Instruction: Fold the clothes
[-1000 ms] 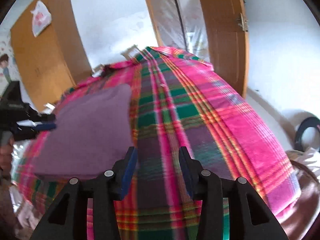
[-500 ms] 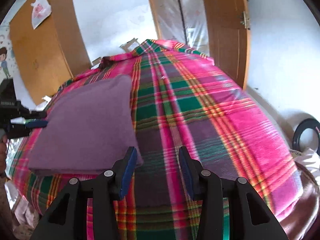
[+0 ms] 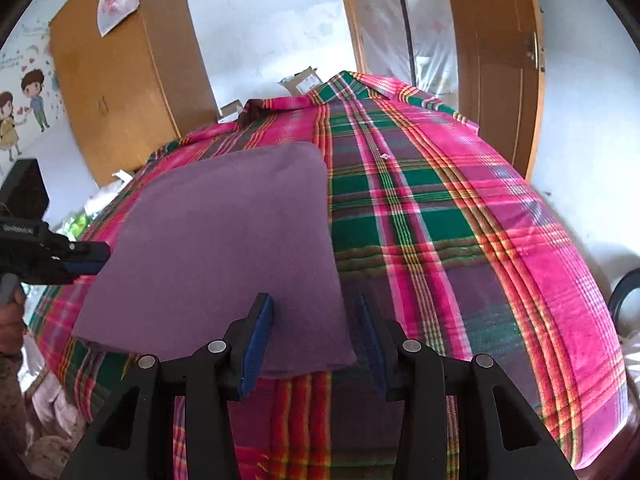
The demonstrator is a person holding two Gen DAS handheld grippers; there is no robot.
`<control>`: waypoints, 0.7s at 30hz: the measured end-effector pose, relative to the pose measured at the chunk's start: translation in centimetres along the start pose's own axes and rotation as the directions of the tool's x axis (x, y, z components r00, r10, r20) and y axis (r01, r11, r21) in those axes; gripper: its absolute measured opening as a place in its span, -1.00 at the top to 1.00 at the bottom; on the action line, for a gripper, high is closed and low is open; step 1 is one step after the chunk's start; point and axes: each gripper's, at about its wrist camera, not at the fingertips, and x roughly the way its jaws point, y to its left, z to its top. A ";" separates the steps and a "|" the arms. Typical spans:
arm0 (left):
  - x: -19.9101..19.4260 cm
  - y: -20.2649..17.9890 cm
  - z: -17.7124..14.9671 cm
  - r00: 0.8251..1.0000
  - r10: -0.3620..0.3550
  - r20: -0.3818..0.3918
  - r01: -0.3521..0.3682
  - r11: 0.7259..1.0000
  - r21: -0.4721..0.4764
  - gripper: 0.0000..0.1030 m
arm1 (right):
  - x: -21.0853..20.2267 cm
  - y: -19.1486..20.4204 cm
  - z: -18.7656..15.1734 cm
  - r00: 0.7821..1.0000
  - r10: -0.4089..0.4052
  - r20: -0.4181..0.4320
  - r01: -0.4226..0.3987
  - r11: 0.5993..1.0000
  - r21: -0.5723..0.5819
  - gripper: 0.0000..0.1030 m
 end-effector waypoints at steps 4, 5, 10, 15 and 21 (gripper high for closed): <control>0.3 0.4 0.1 1.000 -0.013 -0.013 0.013 1.000 -0.014 0.45 | -0.5 -0.8 0.4 1.000 -0.017 -0.012 0.017 1.000 -0.002 0.12; 0.3 0.4 0.1 1.000 -0.013 -0.018 0.013 1.000 -0.012 0.45 | -0.6 -0.9 0.5 1.000 -0.014 -0.014 0.014 1.000 0.000 0.12; 0.0 0.9 0.3 0.999 -0.017 -0.027 0.016 1.000 -0.024 0.41 | -1.0 -0.8 1.7 1.000 -0.013 0.003 0.013 1.000 -0.003 0.11; -0.8 -0.2 0.5 0.999 -0.037 0.006 0.037 0.999 0.003 0.38 | -1.4 0.2 2.9 0.999 0.003 0.039 -0.002 1.000 -0.026 0.11; 0.0 -2.7 1.7 0.996 -0.092 0.013 0.091 0.994 0.057 0.38 | -1.3 5.1 3.8 0.988 0.138 0.064 -0.130 0.984 -0.119 0.14</control>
